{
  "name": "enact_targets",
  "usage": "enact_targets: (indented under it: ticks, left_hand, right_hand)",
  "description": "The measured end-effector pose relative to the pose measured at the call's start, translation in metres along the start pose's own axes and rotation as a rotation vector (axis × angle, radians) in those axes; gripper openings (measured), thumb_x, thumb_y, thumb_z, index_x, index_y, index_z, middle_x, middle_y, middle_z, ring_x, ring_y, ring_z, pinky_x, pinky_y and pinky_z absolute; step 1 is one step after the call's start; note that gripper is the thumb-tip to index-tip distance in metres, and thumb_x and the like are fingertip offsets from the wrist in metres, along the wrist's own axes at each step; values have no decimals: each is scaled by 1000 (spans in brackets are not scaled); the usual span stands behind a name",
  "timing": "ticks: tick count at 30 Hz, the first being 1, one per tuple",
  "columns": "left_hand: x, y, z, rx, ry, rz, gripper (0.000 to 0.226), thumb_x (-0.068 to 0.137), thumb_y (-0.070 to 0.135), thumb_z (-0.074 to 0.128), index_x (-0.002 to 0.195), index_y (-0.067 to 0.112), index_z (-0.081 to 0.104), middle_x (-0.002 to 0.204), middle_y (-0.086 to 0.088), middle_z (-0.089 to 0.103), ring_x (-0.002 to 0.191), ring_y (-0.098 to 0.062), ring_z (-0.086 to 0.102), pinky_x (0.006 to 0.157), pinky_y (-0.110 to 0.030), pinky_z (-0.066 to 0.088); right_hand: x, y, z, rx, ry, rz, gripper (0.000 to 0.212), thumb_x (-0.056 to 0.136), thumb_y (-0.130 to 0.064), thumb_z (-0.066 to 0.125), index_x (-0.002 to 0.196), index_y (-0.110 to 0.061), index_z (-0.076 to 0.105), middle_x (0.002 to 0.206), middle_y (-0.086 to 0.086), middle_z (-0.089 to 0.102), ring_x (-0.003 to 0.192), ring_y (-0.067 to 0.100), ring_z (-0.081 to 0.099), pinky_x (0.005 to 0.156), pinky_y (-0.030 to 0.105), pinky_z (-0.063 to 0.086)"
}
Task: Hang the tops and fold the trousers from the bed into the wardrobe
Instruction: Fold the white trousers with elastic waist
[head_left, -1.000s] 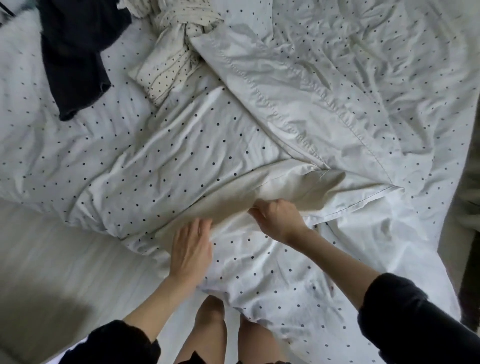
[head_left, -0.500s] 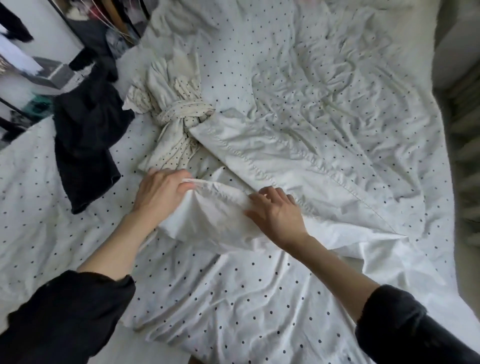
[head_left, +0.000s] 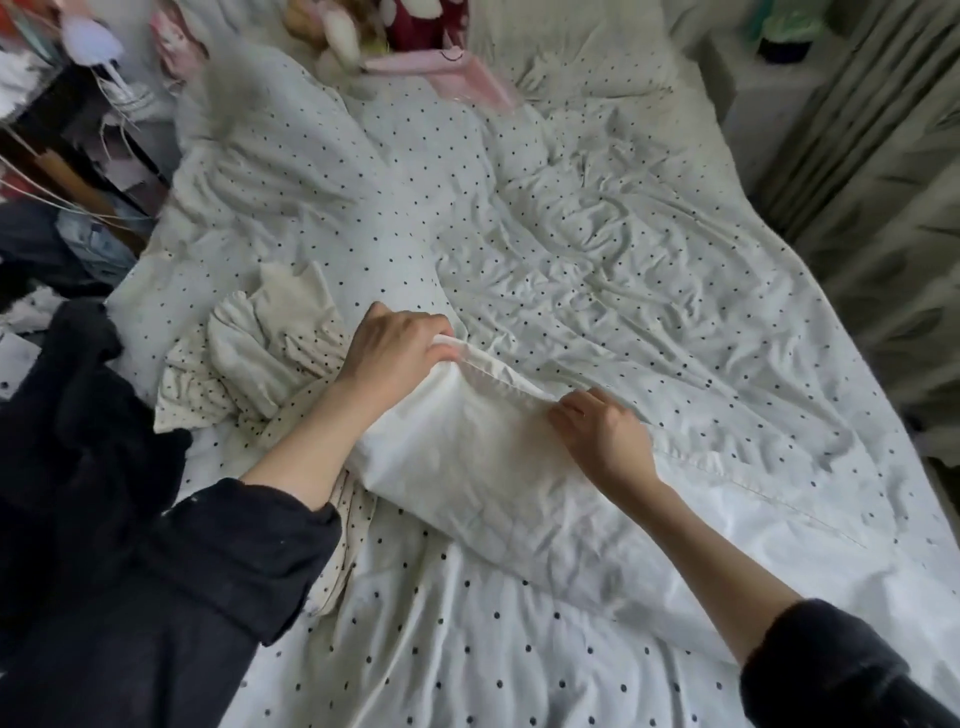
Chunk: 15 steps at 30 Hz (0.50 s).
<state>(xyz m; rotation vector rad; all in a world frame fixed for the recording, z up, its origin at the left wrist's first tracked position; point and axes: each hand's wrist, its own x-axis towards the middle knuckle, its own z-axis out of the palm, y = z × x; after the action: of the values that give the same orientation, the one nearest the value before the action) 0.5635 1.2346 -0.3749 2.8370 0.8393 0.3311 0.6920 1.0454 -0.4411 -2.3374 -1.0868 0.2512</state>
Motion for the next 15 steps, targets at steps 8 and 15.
enact_targets:
  ticks: [8, 15]
  left_hand:
    - [58, -41, 75, -42, 8, -59, 40, 85, 29, 65, 121, 15, 57, 111, -8, 59, 106, -29, 53, 87, -38, 32]
    - [-17, -88, 113, -227, -259, -409, 38, 87, 26, 62, 121, 11, 55, 112, -12, 57, 108, -32, 54, 89, -42, 44]
  right_hand:
    - [57, 31, 44, -99, 51, 123, 20, 90, -29, 59, 88, -18, 75, 85, 8, 62, 88, 31, 56, 72, 32, 28]
    - [57, 26, 87, -262, -187, 236, 36, 96, -35, 44, 130, -28, 54, 142, 3, 43, 135, 26, 32, 111, 47, 14]
